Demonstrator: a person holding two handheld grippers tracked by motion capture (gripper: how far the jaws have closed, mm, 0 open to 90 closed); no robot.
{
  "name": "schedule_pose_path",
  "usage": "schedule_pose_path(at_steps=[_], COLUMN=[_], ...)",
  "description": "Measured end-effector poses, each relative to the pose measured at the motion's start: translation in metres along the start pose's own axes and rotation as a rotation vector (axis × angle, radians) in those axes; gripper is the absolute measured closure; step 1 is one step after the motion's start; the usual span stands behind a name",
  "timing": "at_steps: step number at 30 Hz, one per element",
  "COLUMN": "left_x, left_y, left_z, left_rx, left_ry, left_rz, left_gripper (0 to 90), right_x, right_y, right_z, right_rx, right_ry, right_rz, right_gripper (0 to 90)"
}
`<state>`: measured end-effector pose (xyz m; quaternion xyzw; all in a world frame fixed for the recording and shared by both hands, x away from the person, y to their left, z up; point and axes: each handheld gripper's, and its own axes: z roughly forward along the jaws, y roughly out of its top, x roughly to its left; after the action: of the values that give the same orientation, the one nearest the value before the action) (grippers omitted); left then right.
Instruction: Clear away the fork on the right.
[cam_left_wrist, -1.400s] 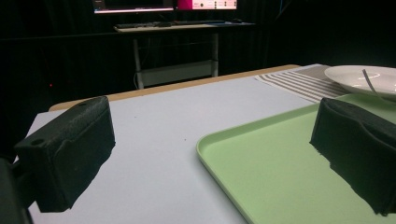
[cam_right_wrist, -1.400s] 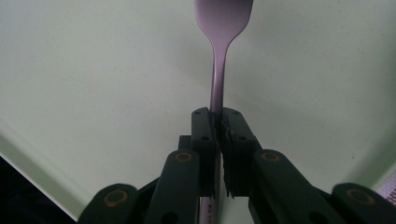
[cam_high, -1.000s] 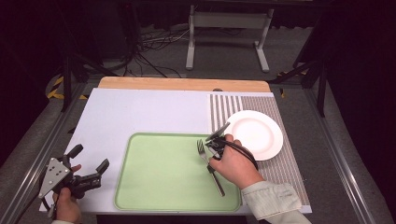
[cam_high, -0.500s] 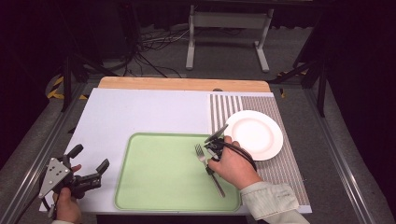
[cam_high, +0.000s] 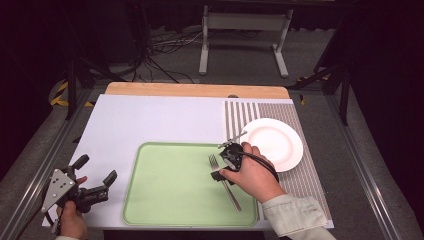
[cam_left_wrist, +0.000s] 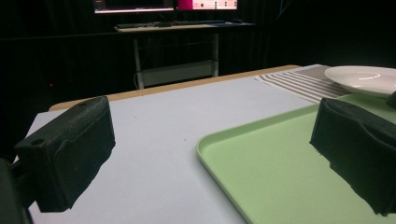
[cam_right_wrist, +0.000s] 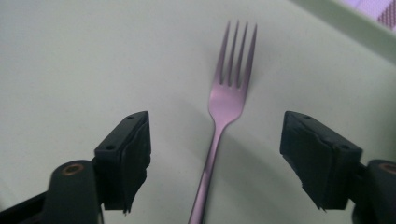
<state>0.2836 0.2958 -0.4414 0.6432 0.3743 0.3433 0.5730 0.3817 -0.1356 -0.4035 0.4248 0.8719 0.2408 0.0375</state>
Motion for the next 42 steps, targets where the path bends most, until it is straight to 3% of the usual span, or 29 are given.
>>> schedule_pose_path(at_steps=[5,9,13,14,19,20,23,27,29,31,42], left_x=[0.0,0.0,0.0,0.0,0.0,0.0,0.0,0.0,0.0,0.001,0.001], left_y=[0.0,0.0,0.0,0.0,0.0,0.0,0.0,0.0,0.0,0.0,0.0], left_z=[0.0,0.0,0.0,0.0,0.0,0.0,0.0,0.0,0.0,0.0,-0.001], left_rx=[-0.003,0.001,-0.001,-0.001,-0.001,-0.001,0.0,-0.001,-0.001,0.0,-0.001], left_ry=[0.0,0.0,0.001,0.002,0.002,0.002,0.001,0.001,0.001,0.002,0.002], left_rz=[-0.001,0.002,0.002,0.002,0.003,0.003,0.003,0.003,0.003,0.002,0.004], left_gripper=[0.5,0.5,0.5,0.5,0.5,0.5,0.5,0.5,0.5,0.5,0.5], right_x=[0.0,0.001,0.001,0.001,0.002,0.002,0.001,-0.002,-0.001,-0.002,-0.01], right_y=[0.002,0.004,0.006,0.006,0.006,0.007,0.008,0.008,0.007,0.006,0.004], right_z=[-0.007,-0.01,-0.009,-0.008,-0.005,-0.003,0.002,0.007,0.011,0.015,0.035], right_rx=[-0.097,-0.135,-0.181,-0.223,-0.262,-0.267,-0.269,-0.262,-0.256,-0.251,-0.213], right_ry=[-0.005,0.037,0.075,0.092,0.094,0.081,0.071,0.07,0.07,0.088,0.107], right_rz=[-0.094,-0.121,-0.177,-0.223,-0.287,-0.323,-0.422,-0.489,-0.509,-0.514,-0.488], right_gripper=[16.4,16.9,21.7,22.8,30.1,31.1,45.9,64.6,81.5,89.8,90.0])
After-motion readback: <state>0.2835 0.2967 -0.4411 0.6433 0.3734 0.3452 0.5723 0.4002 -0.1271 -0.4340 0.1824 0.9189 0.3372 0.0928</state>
